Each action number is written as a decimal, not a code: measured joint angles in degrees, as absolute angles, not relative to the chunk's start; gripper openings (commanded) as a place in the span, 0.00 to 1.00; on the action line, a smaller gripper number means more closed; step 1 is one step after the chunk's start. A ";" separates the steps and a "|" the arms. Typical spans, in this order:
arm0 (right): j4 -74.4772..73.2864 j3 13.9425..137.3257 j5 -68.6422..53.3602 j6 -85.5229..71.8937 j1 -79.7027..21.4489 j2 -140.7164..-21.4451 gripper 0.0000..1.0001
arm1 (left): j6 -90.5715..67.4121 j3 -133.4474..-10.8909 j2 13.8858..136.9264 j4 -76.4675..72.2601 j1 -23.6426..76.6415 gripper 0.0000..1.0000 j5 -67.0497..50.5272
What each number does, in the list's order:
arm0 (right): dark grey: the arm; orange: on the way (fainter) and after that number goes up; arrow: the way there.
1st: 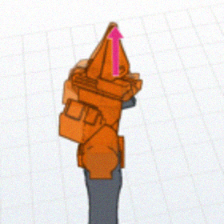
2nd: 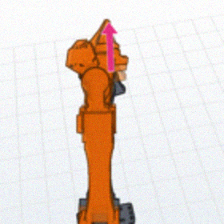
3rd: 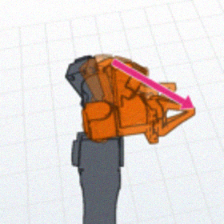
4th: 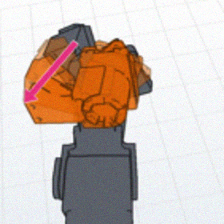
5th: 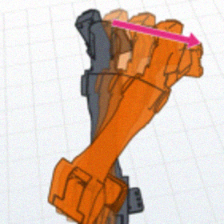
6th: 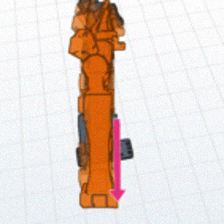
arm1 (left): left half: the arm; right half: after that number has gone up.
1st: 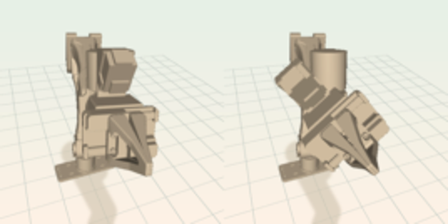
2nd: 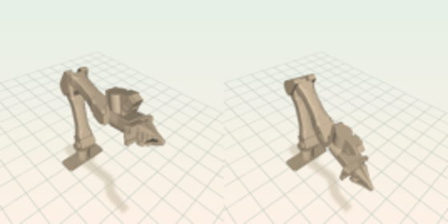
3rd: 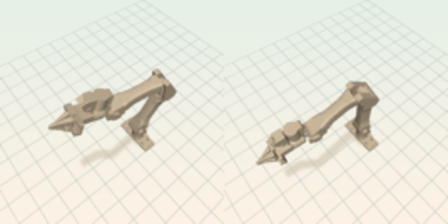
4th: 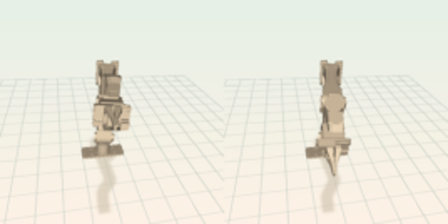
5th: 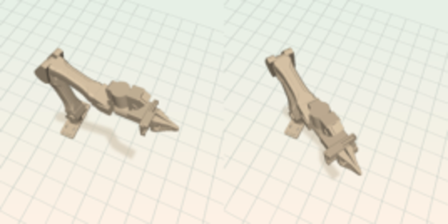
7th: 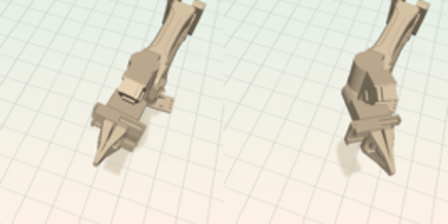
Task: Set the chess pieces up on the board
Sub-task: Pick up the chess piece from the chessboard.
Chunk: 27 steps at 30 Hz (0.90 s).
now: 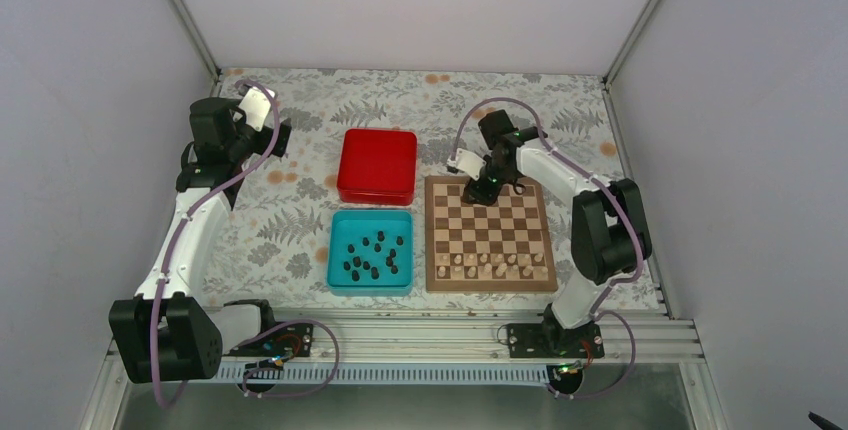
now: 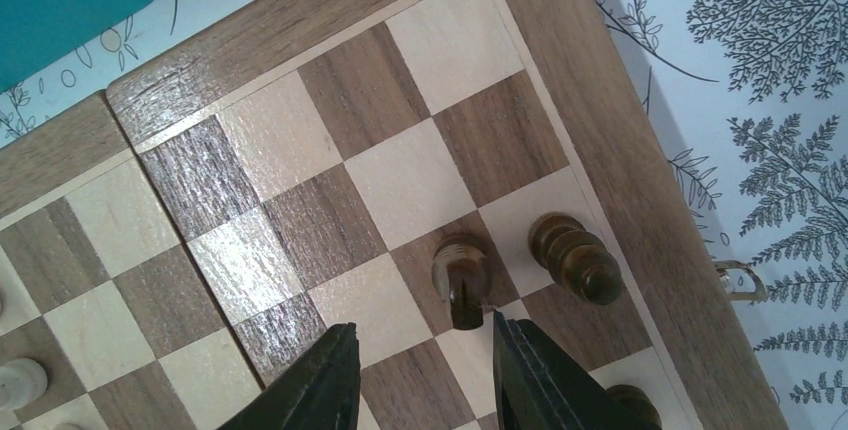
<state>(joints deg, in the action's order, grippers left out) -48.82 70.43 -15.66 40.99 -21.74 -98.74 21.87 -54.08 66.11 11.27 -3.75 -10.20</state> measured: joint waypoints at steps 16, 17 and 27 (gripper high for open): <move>-47.48 70.78 -16.01 40.82 -21.74 -101.32 0.27 | 21.89 -54.08 66.11 11.27 -3.75 1.00 -10.79; -47.37 70.81 -16.05 40.77 -21.76 -101.49 0.25 | 21.89 -54.08 66.11 11.27 -3.75 1.00 -10.79; -46.22 71.68 -16.01 40.25 -22.70 -102.24 0.06 | 21.89 -54.04 66.11 11.27 -3.75 1.00 -10.79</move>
